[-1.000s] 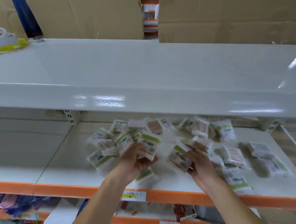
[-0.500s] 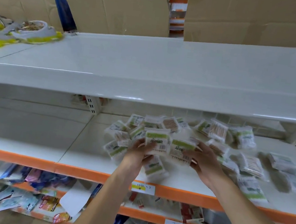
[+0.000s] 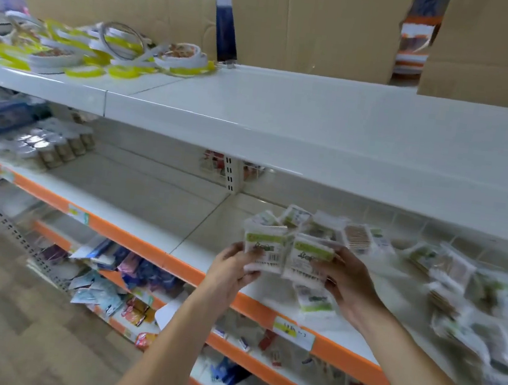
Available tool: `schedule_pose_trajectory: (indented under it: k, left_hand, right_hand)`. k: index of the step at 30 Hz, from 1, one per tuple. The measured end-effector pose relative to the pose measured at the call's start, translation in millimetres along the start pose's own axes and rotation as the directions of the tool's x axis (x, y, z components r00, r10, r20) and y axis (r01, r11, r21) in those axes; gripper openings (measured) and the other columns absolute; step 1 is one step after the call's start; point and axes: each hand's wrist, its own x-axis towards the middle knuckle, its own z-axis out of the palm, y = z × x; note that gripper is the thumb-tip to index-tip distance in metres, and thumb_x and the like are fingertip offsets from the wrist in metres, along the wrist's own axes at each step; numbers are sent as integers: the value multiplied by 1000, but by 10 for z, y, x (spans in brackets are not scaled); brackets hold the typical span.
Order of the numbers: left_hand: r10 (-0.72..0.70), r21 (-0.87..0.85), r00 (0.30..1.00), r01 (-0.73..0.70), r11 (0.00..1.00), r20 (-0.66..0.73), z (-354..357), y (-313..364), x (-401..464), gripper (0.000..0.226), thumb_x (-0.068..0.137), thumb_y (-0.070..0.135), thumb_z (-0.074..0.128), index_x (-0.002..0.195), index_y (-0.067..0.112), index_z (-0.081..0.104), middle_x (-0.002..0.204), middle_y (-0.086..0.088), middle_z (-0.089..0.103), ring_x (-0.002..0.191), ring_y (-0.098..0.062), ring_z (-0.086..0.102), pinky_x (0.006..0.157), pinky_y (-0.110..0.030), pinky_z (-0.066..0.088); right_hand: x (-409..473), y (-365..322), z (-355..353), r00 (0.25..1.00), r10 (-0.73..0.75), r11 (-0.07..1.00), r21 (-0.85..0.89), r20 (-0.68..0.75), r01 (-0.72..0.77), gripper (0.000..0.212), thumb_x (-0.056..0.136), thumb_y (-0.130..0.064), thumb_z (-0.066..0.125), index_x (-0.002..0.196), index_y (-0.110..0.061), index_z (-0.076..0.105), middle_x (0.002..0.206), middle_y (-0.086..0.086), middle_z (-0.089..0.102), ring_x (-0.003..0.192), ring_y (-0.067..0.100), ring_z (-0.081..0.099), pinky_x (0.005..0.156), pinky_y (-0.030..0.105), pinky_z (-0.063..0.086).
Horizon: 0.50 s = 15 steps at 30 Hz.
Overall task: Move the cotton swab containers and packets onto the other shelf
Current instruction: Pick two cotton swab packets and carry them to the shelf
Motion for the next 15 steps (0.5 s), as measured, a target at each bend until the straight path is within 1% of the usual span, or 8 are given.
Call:
schedule_pose_trajectory:
  k: [2,3,6,9,10,12,15]
  left_hand:
    - [17,19,999,-16,1000,-42,-182,94,-62,37,86,14,75,120,4,63,118,-17,71,112,-31,67,99,-40,54]
    - [25,28,998,-23,999,-63,-282,139,-87,36,87,16,75,119,4,65,118,-15,71,113,-31,67,100,-41,54]
    - [52,46,991,-47,998,-120,-619,273,-169,31,84,20,79,111,9,70,118,-12,71,112,-29,67,99,-42,54]
    - [81,62,979,-70,996,-187,-1008,399,-274,11,82,21,80,92,22,77,112,-10,74,101,-24,71,92,-38,55]
    - [97,90,972,-79,993,-215,-1149,445,-309,9,82,24,80,90,24,76,111,-9,74,98,-23,71,91,-38,55]
    - [129,130,954,-96,987,-271,-1434,530,-359,16,82,25,79,96,19,73,108,-10,75,97,-24,72,89,-39,56]
    - [170,141,925,-128,982,-340,-1803,683,-433,19,86,20,75,102,14,70,103,-8,76,92,-24,73,80,-36,57]
  right_hand:
    - [73,29,228,1000,-4,999,-32,31,5,36,79,11,71,108,-10,67,91,7,77,75,16,74,53,24,53]
    - [109,50,349,999,-2,999,-40,43,3,36,79,12,71,108,-9,67,89,7,76,72,14,74,50,22,52]
    - [208,142,724,995,13,997,-75,98,-5,38,78,11,71,107,-12,68,88,3,77,73,12,73,51,21,51]
    - [298,254,1139,989,22,991,-135,144,-2,41,77,6,72,106,-22,71,82,-1,75,68,9,69,52,20,46]
    - [328,291,1283,988,28,990,-141,153,-6,41,77,7,71,105,-23,71,78,-3,74,64,8,67,49,18,45]
    - [375,364,1584,983,45,992,-122,178,-23,41,77,12,68,103,-20,71,75,-4,74,61,6,67,47,16,46]
    - [412,488,2043,971,73,994,-91,226,-54,41,78,16,66,102,-16,69,83,2,77,68,15,73,52,22,54]
